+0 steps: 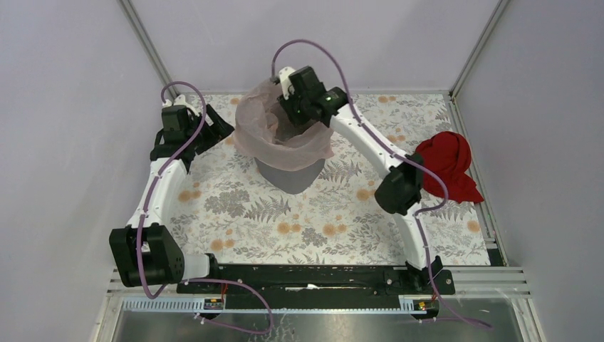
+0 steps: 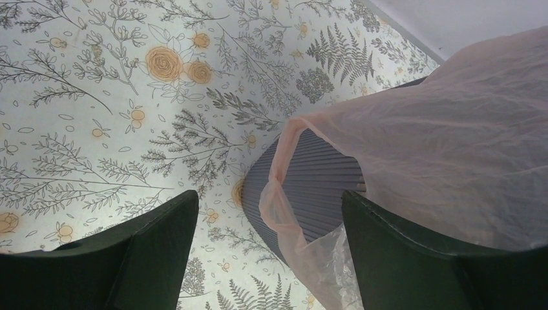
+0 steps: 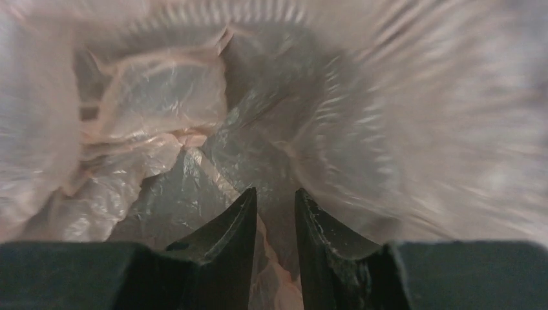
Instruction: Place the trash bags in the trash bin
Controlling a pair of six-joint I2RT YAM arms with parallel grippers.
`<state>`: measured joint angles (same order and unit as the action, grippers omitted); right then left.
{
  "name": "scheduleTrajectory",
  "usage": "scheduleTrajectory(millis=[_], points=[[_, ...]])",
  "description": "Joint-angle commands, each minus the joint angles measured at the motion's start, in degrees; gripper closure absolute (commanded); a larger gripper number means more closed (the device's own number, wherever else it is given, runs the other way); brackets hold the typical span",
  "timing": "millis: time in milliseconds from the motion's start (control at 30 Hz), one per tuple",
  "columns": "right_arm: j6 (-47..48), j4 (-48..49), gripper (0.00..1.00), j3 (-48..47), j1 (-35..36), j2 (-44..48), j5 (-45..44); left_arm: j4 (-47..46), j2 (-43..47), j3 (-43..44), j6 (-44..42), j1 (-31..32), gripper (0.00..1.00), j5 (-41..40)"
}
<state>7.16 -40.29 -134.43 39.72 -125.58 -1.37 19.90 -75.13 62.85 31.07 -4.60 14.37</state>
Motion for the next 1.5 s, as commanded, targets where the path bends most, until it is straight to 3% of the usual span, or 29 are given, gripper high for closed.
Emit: scheduleTrajectory(millis=[0, 367, 800, 1000, 1100, 1300, 1467], points=[[6.0, -4.33, 0.66, -4.12, 2.55, -3.16, 1.04, -4.85, -0.2, -0.29, -1.1, -0.08, 0.15, 2.31], [13.13, -13.65, 0.69, -7.36, 6.09, -11.27, 1.28, -4.87, 0.32, -0.93, -2.59, -0.01, 0.15, 1.82], [7.08, -19.29, 0.7, 3.46, 7.02, -1.87, 22.95, -6.87, 0.47, -3.38, 2.88, 1.37, 0.14, 13.8], [4.83, -21.4, 0.71, 7.83, 7.16, 2.52, 26.85, -8.13, 6.19, -8.19, 5.56, 3.95, 0.14, 15.5], [3.95, -19.43, 0.69, 10.79, 7.15, 4.48, 23.79, -8.19, 8.99, -9.83, 6.92, 4.3, 0.14, 16.54], [1.4, -11.45, 0.68, 9.57, 6.42, 0.4, 4.98, -7.74, 11.23, -11.08, 7.22, 4.41, 0.13, 15.24], [0.81, -7.92, 0.69, 10.41, 5.83, -3.35, 5.22, -5.95, 9.89, -11.17, 5.32, 4.37, 0.12, 12.84]])
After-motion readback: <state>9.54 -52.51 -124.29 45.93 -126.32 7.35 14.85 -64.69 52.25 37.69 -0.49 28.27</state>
